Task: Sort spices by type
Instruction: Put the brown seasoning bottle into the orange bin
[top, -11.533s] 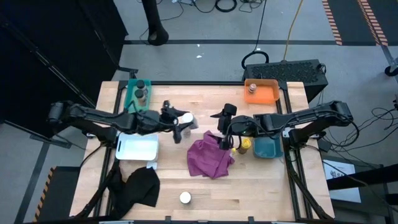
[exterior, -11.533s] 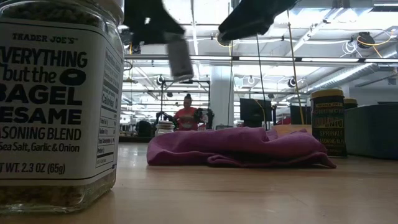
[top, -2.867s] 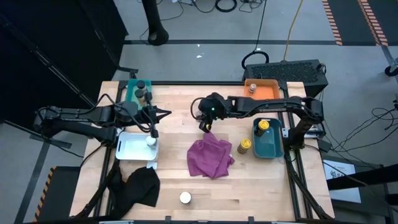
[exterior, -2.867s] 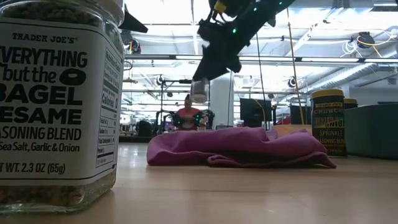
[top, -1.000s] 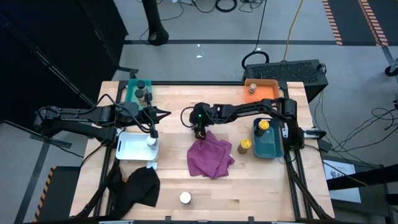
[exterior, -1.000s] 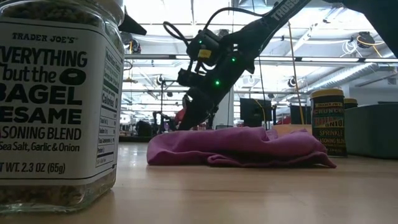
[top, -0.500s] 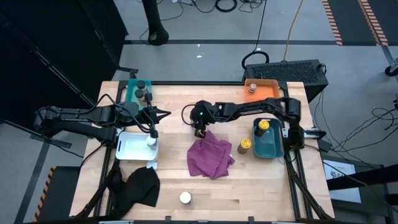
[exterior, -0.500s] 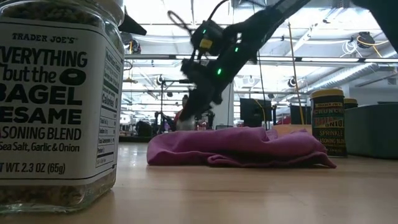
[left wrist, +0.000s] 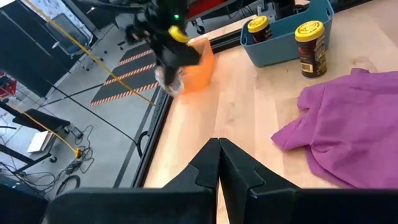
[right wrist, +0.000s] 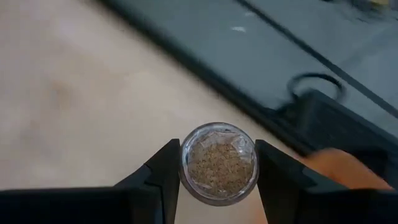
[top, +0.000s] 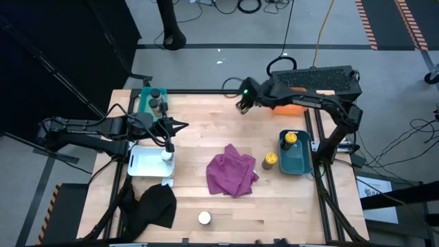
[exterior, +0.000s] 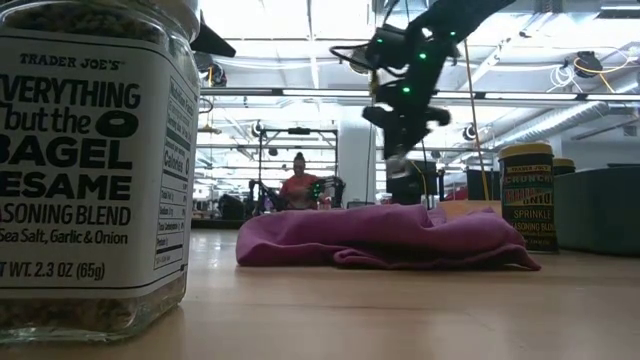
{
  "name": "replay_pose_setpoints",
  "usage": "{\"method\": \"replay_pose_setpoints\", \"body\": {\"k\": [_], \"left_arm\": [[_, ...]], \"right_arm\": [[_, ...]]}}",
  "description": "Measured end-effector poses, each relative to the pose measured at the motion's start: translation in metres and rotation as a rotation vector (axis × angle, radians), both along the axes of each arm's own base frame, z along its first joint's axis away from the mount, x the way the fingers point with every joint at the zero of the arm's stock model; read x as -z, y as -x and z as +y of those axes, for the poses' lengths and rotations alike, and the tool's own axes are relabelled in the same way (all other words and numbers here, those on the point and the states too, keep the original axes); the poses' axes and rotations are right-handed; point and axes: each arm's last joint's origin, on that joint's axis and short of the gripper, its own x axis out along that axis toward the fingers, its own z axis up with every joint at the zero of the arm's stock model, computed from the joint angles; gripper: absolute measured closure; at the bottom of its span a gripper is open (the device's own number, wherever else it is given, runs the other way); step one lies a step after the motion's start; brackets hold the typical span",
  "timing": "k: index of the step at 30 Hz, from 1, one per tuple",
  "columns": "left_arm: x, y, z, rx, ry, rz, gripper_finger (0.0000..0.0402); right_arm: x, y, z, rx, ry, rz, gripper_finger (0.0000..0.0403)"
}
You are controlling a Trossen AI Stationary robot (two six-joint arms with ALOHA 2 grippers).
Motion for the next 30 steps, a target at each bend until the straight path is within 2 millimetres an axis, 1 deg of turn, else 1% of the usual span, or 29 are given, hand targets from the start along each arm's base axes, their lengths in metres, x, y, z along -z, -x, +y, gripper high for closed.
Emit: {"method": "replay_pose_setpoints", "body": {"k": [2,6,9,12,15,17,22,25,30], "left_arm": [[0.0,0.0,0.0,0.0,0.0,0.003,0.0386],[0.002,0.001,0.0,0.0,0.001,0.018,0.0386],[0.003,0.001,0.0,0.0,0.001,0.035,0.0386],[0.003,0.001,0.0,-0.001,0.004,0.038,0.0386],[0.002,0.001,0.0,-0.001,0.004,0.022,0.0386],[0.002,0.0,0.0,-0.001,0.003,0.016,0.0386],[0.0,0.0,0.0,0.001,-0.002,-0.001,0.0386],[-0.002,-0.001,0.0,0.001,-0.003,-0.022,0.0386],[-0.003,-0.001,0.0,0.006,-0.019,-0.022,0.0386]], "right_arm": [[-0.003,0.015,-0.009,0.096,0.016,-0.004,0.0257],[0.001,0.046,-0.02,0.224,0.024,-0.044,0.0257],[0.008,0.071,-0.02,0.295,0.054,-0.081,0.0257],[0.02,0.098,-0.018,0.371,0.102,-0.122,0.0257],[0.026,0.122,-0.012,0.494,0.189,-0.153,0.0257],[0.032,0.134,-0.008,0.559,0.204,-0.16,0.0257],[0.05,0.149,-0.005,0.628,0.19,-0.141,0.0257],[0.063,0.153,-0.007,0.647,0.187,-0.116,0.0257],[0.073,0.159,-0.012,0.685,0.202,-0.13,0.0257]]}}
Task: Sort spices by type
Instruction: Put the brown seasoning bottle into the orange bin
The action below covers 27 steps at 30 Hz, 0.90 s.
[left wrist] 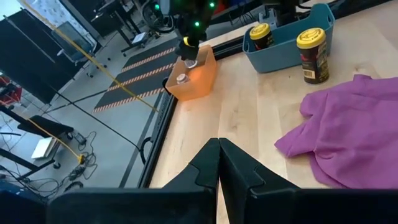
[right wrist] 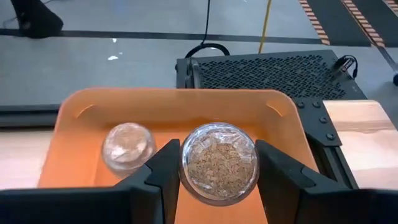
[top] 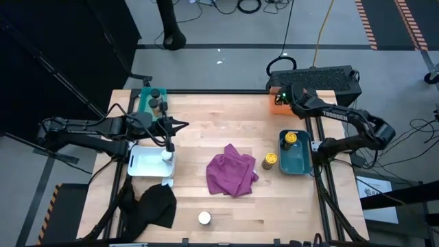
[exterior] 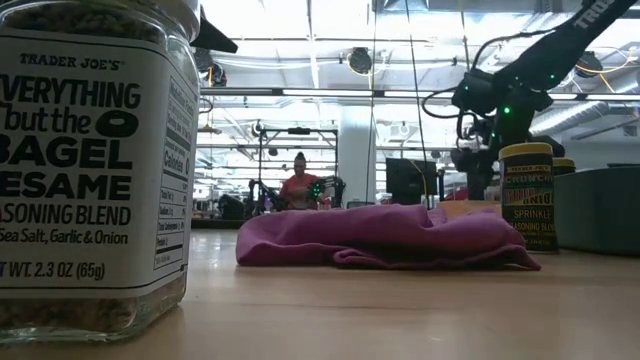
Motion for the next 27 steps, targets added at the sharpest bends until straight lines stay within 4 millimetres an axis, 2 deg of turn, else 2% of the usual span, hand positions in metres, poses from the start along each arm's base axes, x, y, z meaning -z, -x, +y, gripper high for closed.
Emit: {"method": "replay_pose_setpoints", "body": {"k": [9,16,27], "left_arm": [[-0.001,0.0,0.0,0.007,-0.024,0.0,0.0386],[-0.001,0.0,0.0,0.008,-0.025,0.002,0.0386],[-0.001,0.0,0.0,0.009,-0.024,0.002,0.0386]], "right_arm": [[0.004,0.005,-0.017,-0.01,0.0,-0.075,0.0257],[0.016,0.006,-0.025,0.007,-0.042,-0.099,0.0257],[0.028,0.0,-0.032,0.011,-0.059,-0.157,0.0257]]}}
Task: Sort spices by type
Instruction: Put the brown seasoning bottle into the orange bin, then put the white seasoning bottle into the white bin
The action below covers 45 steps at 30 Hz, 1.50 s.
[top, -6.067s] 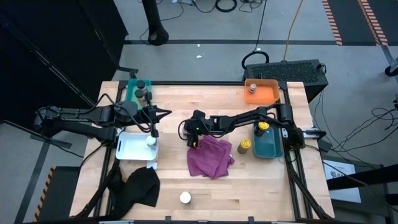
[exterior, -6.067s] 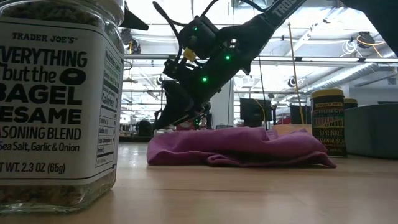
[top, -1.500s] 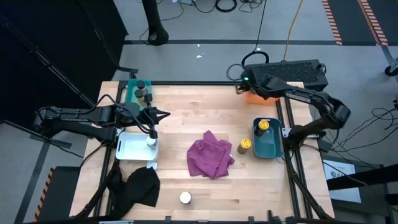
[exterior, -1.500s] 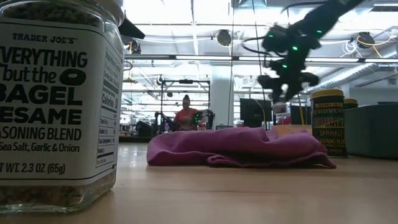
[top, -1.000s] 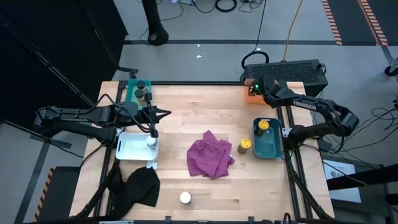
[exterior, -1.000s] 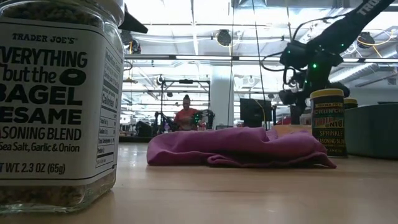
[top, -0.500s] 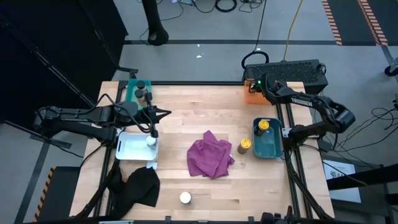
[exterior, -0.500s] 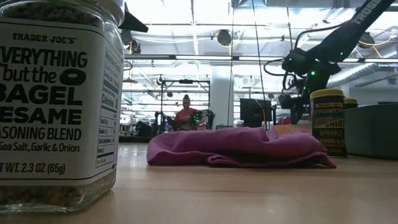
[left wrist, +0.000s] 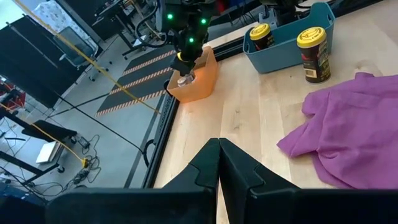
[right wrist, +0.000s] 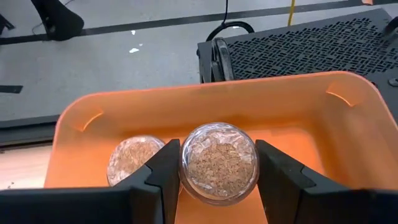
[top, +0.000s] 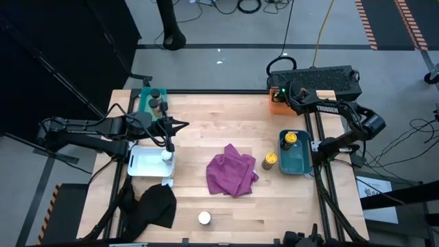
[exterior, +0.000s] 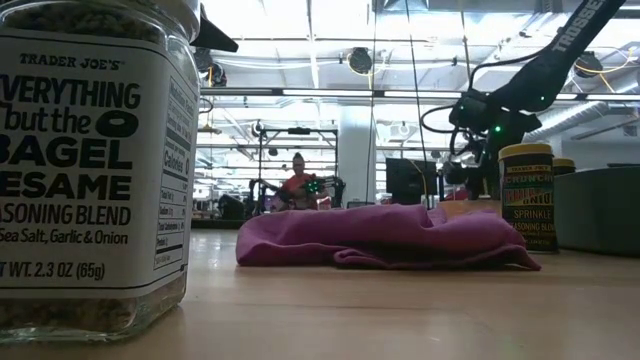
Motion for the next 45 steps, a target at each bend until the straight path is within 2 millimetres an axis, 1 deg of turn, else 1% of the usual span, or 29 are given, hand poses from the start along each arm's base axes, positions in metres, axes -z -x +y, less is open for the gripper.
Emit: {"method": "replay_pose_setpoints", "body": {"k": [3,8,10,18,22,25,28,33,37,40,42,45], "left_arm": [[0.0,0.0,0.0,0.0,0.0,0.0,0.0386],[0.0,0.0,0.0,0.0,0.0,0.0,0.0386],[0.0,0.0,0.0,0.0,0.0,0.001,0.0386],[0.0,0.0,0.0,0.0,0.0,0.002,0.0386],[0.0,0.0,0.0,-0.001,0.001,0.005,0.0386],[0.0,0.0,0.0,-0.001,0.002,0.005,0.0386],[0.0,0.0,0.0,-0.009,0.024,-0.003,0.0386],[0.0,0.0,0.0,-0.025,0.073,-0.021,0.0386],[0.0,0.0,0.0,-0.041,0.12,-0.037,0.0386],[0.0,0.0,-0.001,-0.042,0.144,-0.045,0.0386],[0.0,0.0,-0.006,0.002,0.153,-0.044,0.0386],[-0.003,-0.002,-0.02,0.122,0.175,-0.072,0.0386]], "right_arm": [[0.0,-0.001,0.0,-0.005,0.002,-0.012,0.0254],[-0.002,-0.004,0.0,-0.022,0.014,-0.033,0.0208],[-0.002,-0.004,0.0,-0.027,0.015,-0.042,0.0197],[-0.002,-0.004,0.001,-0.037,0.009,-0.029,0.0204],[-0.015,-0.011,0.011,-0.078,0.056,-0.038,0.0205],[-0.031,-0.02,0.025,-0.138,0.118,-0.049,0.0205],[-0.048,-0.03,0.045,-0.258,0.173,-0.064,0.0205],[-0.072,-0.042,0.087,-0.486,0.22,-0.11,0.0205],[-0.086,-0.053,0.124,-0.737,0.221,-0.209,0.0205],[-0.095,-0.059,0.151,-0.873,0.237,-0.273,0.0205],[-0.099,-0.062,0.167,-0.948,0.24,-0.296,0.0205],[-0.109,-0.067,0.185,-1.02,0.262,-0.313,0.0205]]}}
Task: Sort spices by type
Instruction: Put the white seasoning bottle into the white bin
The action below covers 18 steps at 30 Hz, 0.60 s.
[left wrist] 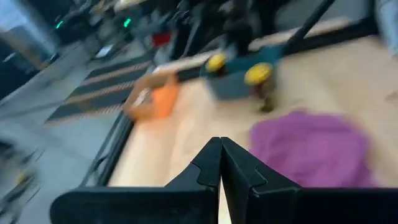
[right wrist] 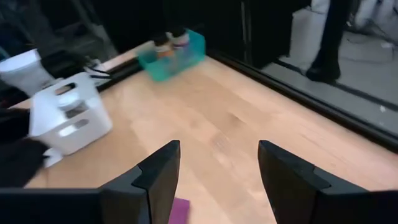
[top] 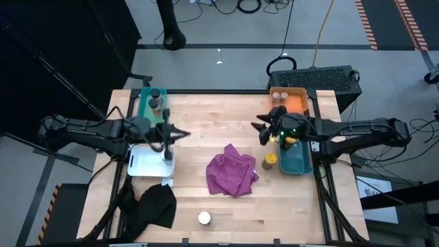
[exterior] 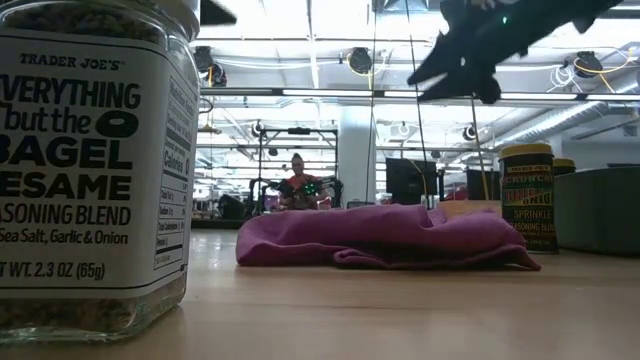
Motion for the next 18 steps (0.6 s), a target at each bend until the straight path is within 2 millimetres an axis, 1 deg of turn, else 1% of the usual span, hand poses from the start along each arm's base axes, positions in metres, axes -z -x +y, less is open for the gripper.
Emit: {"method": "replay_pose_setpoints", "body": {"k": [5,8,13,18], "left_arm": [[-0.003,-0.004,-0.026,0.083,0.023,-0.057,0.0386],[0.0,-0.007,-0.043,0.079,0.041,-0.028,0.0389],[-0.008,-0.019,-0.082,0.125,0.069,0.009,0.0397],[-0.014,-0.032,-0.116,0.116,0.137,0.107,0.0396]], "right_arm": [[-0.016,-0.004,0.018,-0.073,0.055,0.006,0.0215],[-0.023,-0.004,0.023,-0.075,0.069,0.025,0.0222],[-0.025,0.0,0.025,-0.063,0.118,0.113,0.0231],[-0.018,0.003,0.026,-0.075,0.126,0.2,0.0232]]}}
